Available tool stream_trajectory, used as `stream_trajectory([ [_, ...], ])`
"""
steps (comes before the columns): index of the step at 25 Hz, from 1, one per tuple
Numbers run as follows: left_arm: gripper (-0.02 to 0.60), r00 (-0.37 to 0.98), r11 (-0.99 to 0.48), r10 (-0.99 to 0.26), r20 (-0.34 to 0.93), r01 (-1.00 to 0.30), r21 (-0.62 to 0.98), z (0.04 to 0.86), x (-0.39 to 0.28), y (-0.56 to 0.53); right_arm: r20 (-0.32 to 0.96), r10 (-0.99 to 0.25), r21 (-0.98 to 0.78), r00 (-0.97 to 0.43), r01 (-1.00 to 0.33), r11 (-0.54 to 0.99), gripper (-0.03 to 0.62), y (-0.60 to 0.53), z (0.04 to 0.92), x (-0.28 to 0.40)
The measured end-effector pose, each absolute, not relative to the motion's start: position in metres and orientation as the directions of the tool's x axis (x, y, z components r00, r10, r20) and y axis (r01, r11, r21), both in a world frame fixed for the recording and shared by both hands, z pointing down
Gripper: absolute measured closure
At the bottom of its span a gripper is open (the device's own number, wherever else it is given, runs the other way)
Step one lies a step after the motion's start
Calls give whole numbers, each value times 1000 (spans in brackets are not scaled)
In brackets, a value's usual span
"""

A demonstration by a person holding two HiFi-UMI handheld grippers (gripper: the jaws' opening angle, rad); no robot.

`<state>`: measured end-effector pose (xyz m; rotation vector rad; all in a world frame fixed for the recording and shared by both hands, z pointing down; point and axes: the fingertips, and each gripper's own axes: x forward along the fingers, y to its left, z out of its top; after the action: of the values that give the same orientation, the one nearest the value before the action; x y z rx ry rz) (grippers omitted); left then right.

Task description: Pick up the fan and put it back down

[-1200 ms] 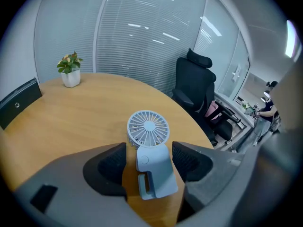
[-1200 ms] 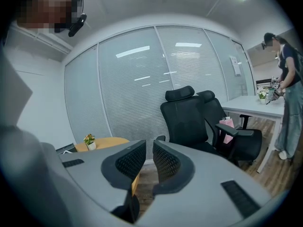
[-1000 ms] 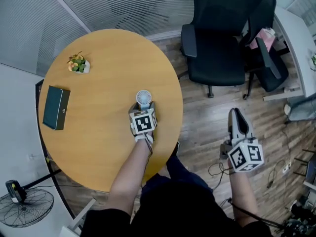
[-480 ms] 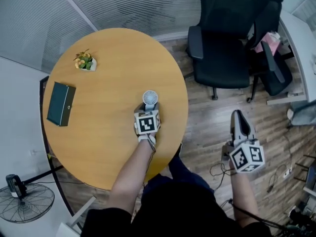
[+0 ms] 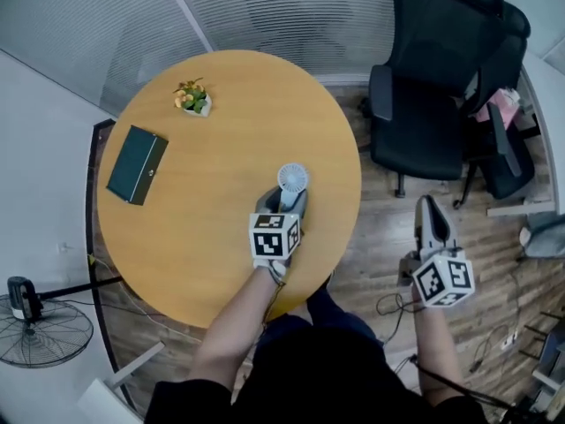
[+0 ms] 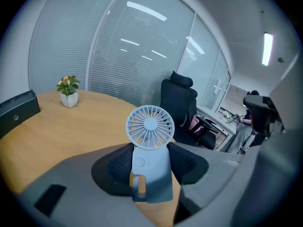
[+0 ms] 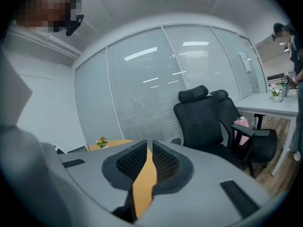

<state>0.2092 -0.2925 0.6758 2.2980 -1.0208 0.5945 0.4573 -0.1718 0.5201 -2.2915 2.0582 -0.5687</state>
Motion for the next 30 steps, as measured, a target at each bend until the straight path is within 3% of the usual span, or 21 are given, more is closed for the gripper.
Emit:
stream_trajectory([
  [9, 367, 674, -616, -594, 439, -732, 290, 586, 156, -273, 199, -980, -248, -26, -968, -25, 553, -194, 490, 390],
  [20, 367, 646, -602, -709, 283, -763, 234, 487, 57, -240, 133, -985, -242, -107, -968, 73, 557, -199, 450, 304],
  [30, 367, 596, -548, -768, 235, -801, 240, 461, -44, -207, 88, -980, -214, -181, -964, 159, 554, -194, 416, 209],
])
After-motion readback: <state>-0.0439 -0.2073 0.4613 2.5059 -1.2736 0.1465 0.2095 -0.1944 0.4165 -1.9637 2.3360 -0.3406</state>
